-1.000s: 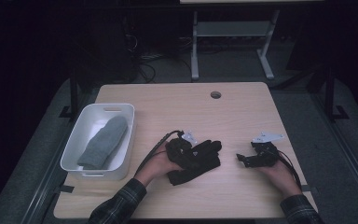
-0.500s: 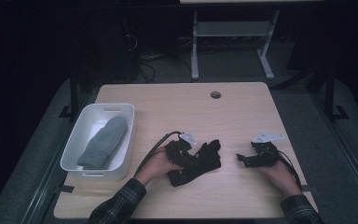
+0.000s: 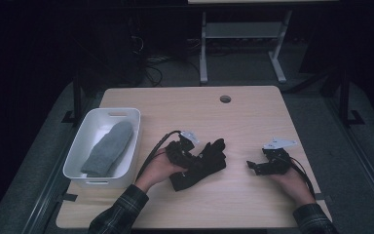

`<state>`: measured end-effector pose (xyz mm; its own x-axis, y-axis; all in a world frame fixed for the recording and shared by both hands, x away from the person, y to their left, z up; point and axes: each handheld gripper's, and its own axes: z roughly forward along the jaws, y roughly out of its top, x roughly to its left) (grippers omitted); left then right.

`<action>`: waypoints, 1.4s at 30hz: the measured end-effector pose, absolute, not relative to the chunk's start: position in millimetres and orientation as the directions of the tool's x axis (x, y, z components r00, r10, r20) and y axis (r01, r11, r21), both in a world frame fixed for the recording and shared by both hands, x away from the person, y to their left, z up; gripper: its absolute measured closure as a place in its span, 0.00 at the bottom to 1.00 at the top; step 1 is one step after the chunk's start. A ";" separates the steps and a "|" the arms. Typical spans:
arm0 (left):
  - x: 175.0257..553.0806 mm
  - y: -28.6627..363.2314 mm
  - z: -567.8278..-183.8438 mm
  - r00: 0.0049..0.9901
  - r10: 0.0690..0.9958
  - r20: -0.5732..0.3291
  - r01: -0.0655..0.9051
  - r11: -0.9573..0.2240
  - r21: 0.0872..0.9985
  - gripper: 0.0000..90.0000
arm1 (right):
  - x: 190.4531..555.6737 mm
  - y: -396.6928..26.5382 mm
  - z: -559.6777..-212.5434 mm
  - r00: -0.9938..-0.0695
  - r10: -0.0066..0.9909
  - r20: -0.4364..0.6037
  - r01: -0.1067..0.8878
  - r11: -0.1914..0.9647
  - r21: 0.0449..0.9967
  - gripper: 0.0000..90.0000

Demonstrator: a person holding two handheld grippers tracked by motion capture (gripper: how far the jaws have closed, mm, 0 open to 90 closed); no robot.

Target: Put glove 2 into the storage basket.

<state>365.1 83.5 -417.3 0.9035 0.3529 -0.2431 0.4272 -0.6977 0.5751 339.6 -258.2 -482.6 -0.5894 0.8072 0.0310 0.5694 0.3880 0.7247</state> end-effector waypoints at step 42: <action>384.2 279.9 -309.3 0.699 0.694 -0.170 0.621 -0.473 0.625 0.75 | 339.7 -257.4 -482.6 -0.585 0.810 0.034 0.573 0.384 0.724 0.16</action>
<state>384.2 279.9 -309.3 0.6991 0.6944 -0.1702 0.6214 -0.4725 0.6249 339.7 -257.4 -482.6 -0.5852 0.8101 0.0344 0.5735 0.3836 0.7239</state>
